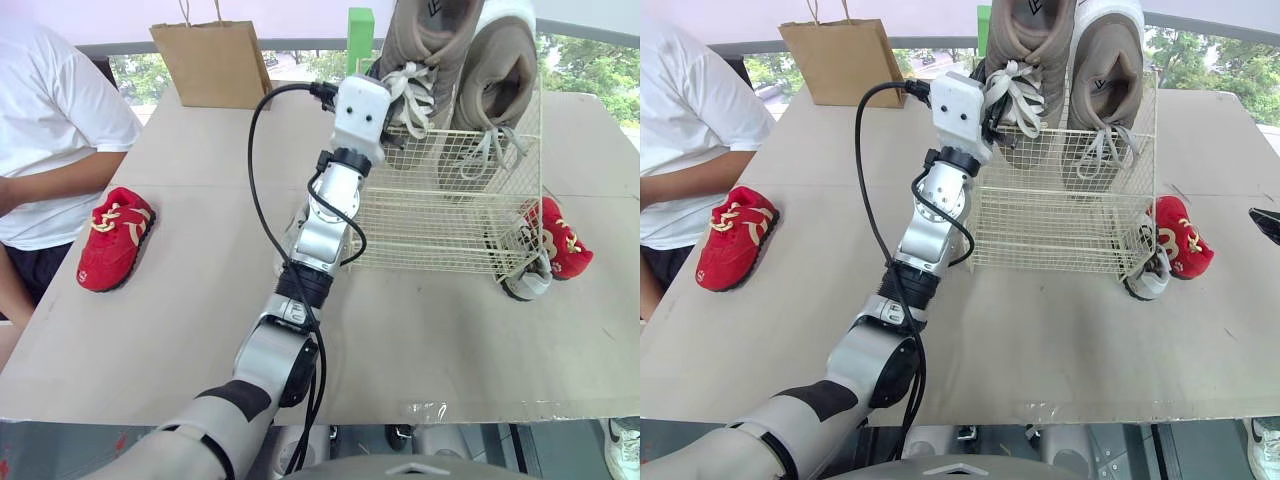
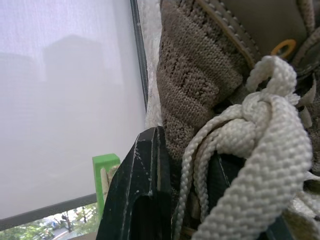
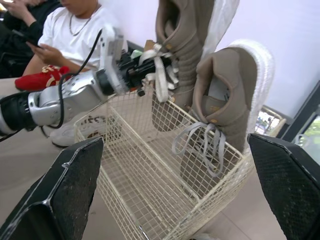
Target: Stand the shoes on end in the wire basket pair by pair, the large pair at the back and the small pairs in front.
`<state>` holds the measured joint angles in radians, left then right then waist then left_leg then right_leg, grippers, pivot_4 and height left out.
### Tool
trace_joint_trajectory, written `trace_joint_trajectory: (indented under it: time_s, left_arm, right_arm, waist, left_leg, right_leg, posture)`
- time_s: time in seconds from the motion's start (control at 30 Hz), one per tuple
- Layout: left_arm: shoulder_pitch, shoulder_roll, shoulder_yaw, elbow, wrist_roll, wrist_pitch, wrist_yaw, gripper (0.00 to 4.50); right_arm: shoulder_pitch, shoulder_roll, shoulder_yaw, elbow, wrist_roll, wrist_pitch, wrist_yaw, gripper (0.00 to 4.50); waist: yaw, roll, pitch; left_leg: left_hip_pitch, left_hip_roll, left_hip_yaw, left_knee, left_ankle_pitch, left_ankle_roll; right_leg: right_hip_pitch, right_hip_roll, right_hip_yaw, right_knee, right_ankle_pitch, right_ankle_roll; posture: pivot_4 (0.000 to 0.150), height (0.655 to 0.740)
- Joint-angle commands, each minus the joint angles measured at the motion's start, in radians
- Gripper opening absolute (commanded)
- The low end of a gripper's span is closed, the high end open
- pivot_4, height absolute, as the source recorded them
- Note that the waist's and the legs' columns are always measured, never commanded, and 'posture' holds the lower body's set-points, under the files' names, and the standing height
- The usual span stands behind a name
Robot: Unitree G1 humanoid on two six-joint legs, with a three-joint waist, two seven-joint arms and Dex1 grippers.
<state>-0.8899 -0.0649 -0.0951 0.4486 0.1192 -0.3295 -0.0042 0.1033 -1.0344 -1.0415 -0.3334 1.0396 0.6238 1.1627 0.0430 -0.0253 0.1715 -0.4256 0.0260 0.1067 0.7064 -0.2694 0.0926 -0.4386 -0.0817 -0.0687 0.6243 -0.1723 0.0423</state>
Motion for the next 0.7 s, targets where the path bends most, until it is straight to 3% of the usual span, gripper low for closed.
trace_joint_trajectory:
  time_s: [0.03, 0.1, 0.2, 0.27, 0.3, 0.37, 0.57, 0.7]
  left_arm:
    - [0.025, -0.018, -0.022, 0.023, 0.006, 0.017, -0.007, 0.56]
    - [0.047, -0.013, -0.016, -0.022, -0.039, 0.089, -0.062, 0.56]
    - [0.121, 0.014, -0.002, -0.198, -0.167, 0.259, -0.193, 2.08]
    - [0.153, 0.038, 0.001, -0.298, -0.205, 0.339, -0.236, 3.05]
    - [0.165, 0.054, 0.005, -0.346, -0.220, 0.376, -0.255, 3.28]
    - [0.179, 0.080, 0.011, -0.412, -0.243, 0.439, -0.275, 4.31]
    - [0.232, 0.207, 0.044, -0.633, -0.331, 0.613, -0.366, 4.43]
    - [0.272, 0.248, 0.082, -0.708, -0.372, 0.611, -0.392, 4.43]
  right_arm:
    - [0.013, 0.011, -0.054, -0.031, 0.001, 0.001, -0.011, 4.50]
    - [0.020, 0.016, -0.060, -0.036, 0.000, 0.000, -0.012, 4.50]
    - [0.022, 0.015, -0.076, -0.031, 0.003, 0.000, -0.017, 4.50]
    - [0.020, 0.012, -0.081, -0.023, 0.005, 0.001, -0.017, 4.50]
    - [0.015, 0.011, -0.081, -0.012, 0.006, 0.000, -0.016, 4.50]
    - [0.007, 0.008, -0.078, 0.004, 0.006, -0.003, -0.014, 4.50]
    - [-0.043, -0.012, -0.033, 0.078, -0.018, -0.025, 0.004, 4.50]
    - [-0.070, -0.007, 0.001, 0.082, -0.029, -0.030, 0.003, 4.50]
  waist:
    - [0.000, 0.001, -0.001]
    - [-0.002, 0.002, -0.001]
    - [-0.006, 0.006, -0.003]
    - [-0.007, 0.007, -0.004]
    - [-0.007, 0.008, -0.005]
    - [-0.007, 0.009, -0.005]
    - [-0.010, 0.009, -0.005]
    - [-0.006, 0.009, -0.005]
  left_leg:
    - [0.001, 0.000, 0.000, 0.000, 0.000, 0.000]
    - [0.004, 0.000, 0.000, 0.000, 0.000, 0.000]
    - [0.008, 0.000, 0.000, 0.000, 0.000, 0.000]
    - [0.008, 0.000, 0.001, -0.001, 0.000, 0.000]
    - [0.009, 0.001, 0.001, -0.001, 0.000, 0.000]
    - [0.010, 0.001, 0.000, -0.001, 0.000, 0.000]
    - [0.010, 0.001, 0.000, -0.001, 0.000, 0.000]
    - [0.009, 0.000, 0.000, -0.001, 0.000, 0.000]
  right_leg:
    - [0.001, 0.000, 0.000, 0.000, -0.001, -0.001]
    - [0.004, 0.000, 0.000, 0.000, -0.002, -0.002]
    - [0.006, 0.000, 0.001, 0.000, -0.002, -0.003]
    - [0.006, 0.000, 0.001, 0.000, -0.002, -0.003]
    - [0.006, 0.001, 0.001, 0.001, -0.002, -0.003]
    - [0.006, 0.003, 0.003, 0.001, -0.002, -0.002]
    - [0.006, 0.003, 0.005, 0.001, -0.002, -0.003]
    - [0.006, 0.003, 0.005, 0.001, -0.002, -0.003]
  posture:
    - [0.150, 0.7400]
    - [0.150, 0.7400]
    - [0.150, 0.7400]
    - [0.150, 0.7400]
    - [0.150, 0.7400]
    - [0.150, 0.7400]
    - [0.150, 0.7400]
    - [0.150, 0.7400]
